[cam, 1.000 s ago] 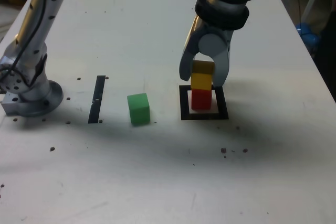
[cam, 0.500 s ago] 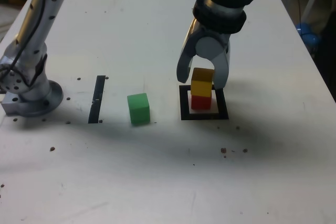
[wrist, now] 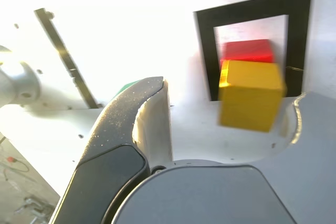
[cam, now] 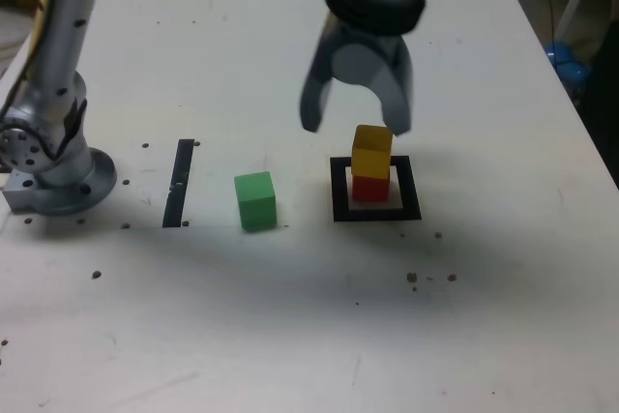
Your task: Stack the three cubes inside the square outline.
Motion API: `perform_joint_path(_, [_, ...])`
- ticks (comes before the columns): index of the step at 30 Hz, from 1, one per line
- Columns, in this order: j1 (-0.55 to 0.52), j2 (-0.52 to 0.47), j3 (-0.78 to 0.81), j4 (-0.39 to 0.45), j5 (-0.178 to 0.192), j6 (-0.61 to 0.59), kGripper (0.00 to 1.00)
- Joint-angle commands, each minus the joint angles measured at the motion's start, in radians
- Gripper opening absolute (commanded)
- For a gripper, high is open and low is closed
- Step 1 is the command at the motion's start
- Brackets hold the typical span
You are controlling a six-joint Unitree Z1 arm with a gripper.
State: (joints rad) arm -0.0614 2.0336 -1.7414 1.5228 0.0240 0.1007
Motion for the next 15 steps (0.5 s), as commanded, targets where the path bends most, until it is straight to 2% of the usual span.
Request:
perform_joint_path(1, [-0.001,-0.044,0.033,-0.002,0.006,-0.015,1.00])
perform_joint_path(7, [-0.001,-0.153,0.171,-0.022,0.011,-0.078,1.00])
perform_joint_path(15, [-0.001,-0.244,0.406,-0.137,-0.010,-0.165,1.00])
